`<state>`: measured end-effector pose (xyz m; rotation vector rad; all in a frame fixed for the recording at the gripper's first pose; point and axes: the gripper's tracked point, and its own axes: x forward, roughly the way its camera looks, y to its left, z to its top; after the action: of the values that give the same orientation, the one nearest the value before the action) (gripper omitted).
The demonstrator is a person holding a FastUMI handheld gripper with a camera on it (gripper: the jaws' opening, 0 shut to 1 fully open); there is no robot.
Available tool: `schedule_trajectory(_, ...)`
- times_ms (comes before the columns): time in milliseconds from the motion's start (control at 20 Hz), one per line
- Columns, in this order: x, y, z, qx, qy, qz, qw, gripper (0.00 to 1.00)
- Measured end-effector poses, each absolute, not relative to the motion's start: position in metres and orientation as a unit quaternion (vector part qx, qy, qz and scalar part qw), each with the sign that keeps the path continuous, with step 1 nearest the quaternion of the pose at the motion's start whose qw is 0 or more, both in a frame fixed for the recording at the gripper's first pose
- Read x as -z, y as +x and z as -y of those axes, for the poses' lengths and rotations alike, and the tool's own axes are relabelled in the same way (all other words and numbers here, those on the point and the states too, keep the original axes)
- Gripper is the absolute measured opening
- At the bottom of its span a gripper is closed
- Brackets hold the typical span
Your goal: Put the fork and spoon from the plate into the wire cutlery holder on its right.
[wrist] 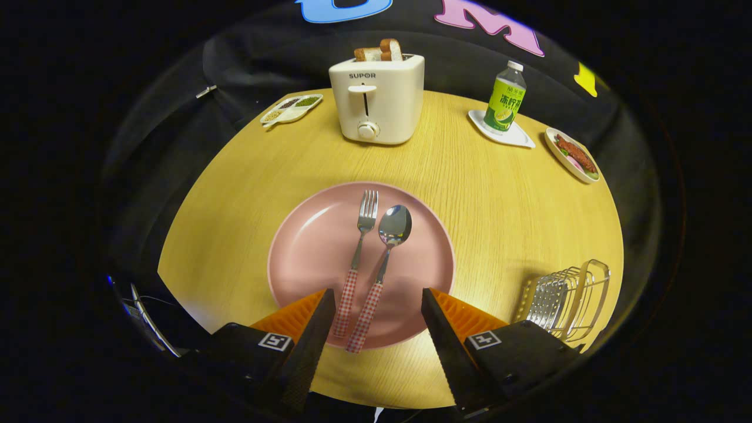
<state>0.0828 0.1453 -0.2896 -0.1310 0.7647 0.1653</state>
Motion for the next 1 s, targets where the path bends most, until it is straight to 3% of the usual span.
schedule_trajectory(200, 0.305, 0.089, -0.141, -0.070, -0.051, -0.395, 0.915, 0.78)
schedule_trajectory(450, 0.318, 0.091, -0.147, -0.077, -0.041, -0.426, 0.901, 0.69)
schedule_trajectory(900, 0.327, 0.091, -0.143, -0.081, 0.005, -0.462, 0.883, 0.17)
schedule_trajectory(1000, 0.323, 0.091, -0.143, -0.099, 0.006, -0.461, 0.882, 0.14)
